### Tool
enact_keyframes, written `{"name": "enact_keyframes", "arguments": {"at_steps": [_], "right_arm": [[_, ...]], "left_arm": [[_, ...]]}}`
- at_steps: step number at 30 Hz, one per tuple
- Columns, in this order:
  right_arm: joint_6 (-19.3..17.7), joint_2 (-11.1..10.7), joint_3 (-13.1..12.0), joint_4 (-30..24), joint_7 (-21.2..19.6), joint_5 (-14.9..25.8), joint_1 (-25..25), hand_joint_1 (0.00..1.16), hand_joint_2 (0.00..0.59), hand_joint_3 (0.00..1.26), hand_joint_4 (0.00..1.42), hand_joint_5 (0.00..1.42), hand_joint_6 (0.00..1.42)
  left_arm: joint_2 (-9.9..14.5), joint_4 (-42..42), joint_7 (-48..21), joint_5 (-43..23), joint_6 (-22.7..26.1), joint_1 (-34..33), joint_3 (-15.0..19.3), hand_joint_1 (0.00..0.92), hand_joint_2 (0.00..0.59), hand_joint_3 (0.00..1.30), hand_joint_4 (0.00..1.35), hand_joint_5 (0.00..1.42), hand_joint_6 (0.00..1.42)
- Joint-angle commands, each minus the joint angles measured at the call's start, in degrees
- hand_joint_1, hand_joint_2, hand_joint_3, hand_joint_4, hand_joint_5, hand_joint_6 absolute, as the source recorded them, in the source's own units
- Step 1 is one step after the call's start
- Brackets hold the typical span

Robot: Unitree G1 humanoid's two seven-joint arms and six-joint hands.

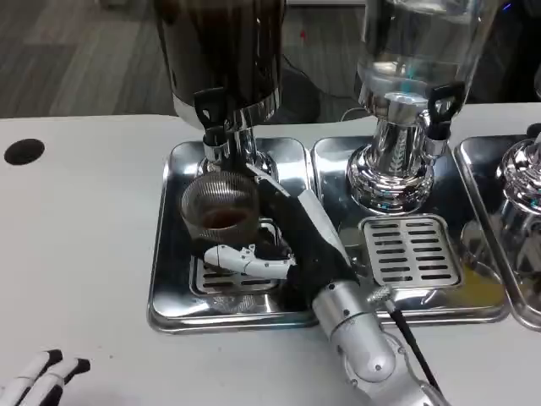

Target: Grasp the cup under the faucet to collect the drink, then remove the cup.

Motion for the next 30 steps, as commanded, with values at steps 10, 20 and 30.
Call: {"name": "enact_keyframes", "arguments": {"at_steps": [10,20,30], "right_arm": [[-2.79,1.01,0.09,2.48,-1.95,0.02,-1.07,0.77,0.053,0.23,0.26,0.25,0.16],[-3.56,0.99,0.33,2.36,-3.64,-0.49,-0.33,0.79,0.05,0.3,0.31,0.27,0.18],[-3.44,0.88,0.59,0.97,-5.38,-1.14,0.95,0.77,0.053,0.36,0.37,0.29,0.18]], "left_arm": [[0.46,0.24,-1.85,-0.8,0.29,0.09,0.93,0.043,0.056,0.24,0.13,0.22,0.55],[-0.15,-0.69,-2.23,-0.55,0.11,0.49,1.04,0.045,0.06,0.25,0.14,0.22,0.54],[-0.03,-0.89,-2.29,-0.78,-0.07,0.76,1.52,0.046,0.061,0.25,0.14,0.23,0.53]]}}
